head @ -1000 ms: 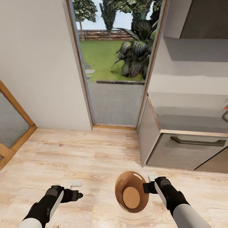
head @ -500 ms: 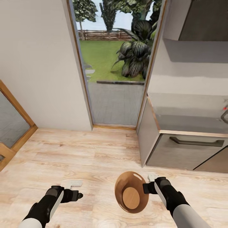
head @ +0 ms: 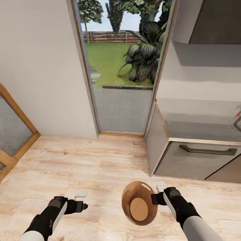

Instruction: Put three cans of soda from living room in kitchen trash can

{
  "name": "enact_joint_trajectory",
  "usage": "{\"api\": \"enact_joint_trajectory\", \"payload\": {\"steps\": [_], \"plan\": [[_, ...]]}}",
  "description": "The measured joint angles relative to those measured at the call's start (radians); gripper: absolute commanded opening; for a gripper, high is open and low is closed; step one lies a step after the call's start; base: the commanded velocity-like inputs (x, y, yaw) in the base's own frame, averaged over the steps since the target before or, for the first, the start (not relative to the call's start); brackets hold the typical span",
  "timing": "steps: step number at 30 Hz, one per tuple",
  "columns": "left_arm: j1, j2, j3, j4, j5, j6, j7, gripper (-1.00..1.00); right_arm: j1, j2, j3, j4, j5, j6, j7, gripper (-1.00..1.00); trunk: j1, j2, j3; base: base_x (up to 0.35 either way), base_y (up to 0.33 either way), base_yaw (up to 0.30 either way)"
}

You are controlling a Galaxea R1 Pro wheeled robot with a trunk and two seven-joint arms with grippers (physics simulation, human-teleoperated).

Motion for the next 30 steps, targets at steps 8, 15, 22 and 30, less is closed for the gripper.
{"api": "enact_joint_trajectory", "payload": {"steps": [8, 15, 22, 30], "plan": [[0.001, 0.000, 0.000, 0.002, -0.002, -0.057, 0.000, 1.00, 0.000, 0.006, 0.003, 0.001, 0.001, 0.001, -0.001, -1.00, 0.000, 0.000, 0.000, 0.000, 0.031, 0.244], [0.002, 0.000, 0.000, 0.002, -0.003, -0.064, 0.001, 1.00, 0.000, 0.007, 0.003, 0.001, -0.007, 0.001, -0.001, -1.00, 0.000, 0.000, -0.002, 0.000, 0.082, 0.161], [0.002, 0.000, -0.001, 0.002, -0.003, -0.066, 0.001, 1.00, 0.000, 0.007, 0.005, 0.001, -0.005, 0.000, -0.001, -1.00, 0.000, 0.000, -0.003, 0.000, 0.008, 0.016], [0.001, 0.000, 0.000, 0.002, -0.003, -0.066, 0.001, 1.00, 0.000, 0.011, 0.007, 0.002, -0.002, 0.000, -0.002, -1.00, 0.000, 0.000, -0.003, -0.042, 0.045, 0.178]]}}
